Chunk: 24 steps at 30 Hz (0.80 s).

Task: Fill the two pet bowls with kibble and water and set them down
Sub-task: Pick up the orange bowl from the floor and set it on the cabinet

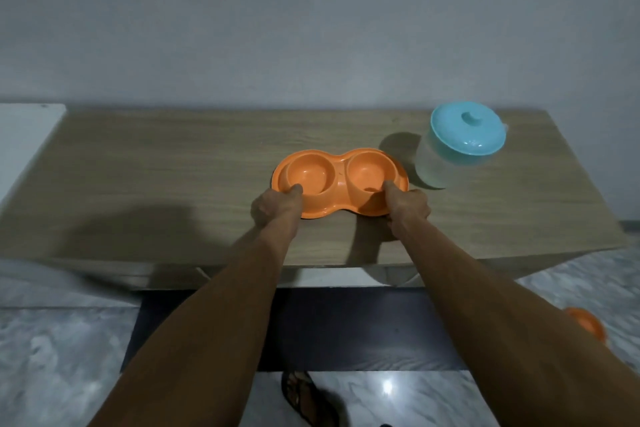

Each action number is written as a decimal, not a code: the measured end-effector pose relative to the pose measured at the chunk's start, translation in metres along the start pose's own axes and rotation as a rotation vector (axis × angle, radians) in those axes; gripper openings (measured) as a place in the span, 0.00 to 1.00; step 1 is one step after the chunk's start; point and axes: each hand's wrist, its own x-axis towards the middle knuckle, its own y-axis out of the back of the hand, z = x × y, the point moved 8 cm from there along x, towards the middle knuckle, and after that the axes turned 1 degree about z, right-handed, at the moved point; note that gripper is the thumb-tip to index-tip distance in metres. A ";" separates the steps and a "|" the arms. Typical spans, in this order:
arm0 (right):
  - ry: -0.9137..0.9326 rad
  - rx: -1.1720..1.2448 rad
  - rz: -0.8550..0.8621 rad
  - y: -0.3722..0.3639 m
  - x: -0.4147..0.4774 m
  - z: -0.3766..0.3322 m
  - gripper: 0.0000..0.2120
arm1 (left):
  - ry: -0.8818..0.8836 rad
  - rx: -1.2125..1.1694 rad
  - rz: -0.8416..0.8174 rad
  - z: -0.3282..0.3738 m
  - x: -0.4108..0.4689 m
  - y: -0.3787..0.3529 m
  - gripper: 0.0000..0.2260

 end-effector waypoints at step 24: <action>0.186 0.038 -0.088 0.064 -0.161 0.091 0.25 | -0.073 -0.255 0.057 -0.115 -0.088 0.126 0.25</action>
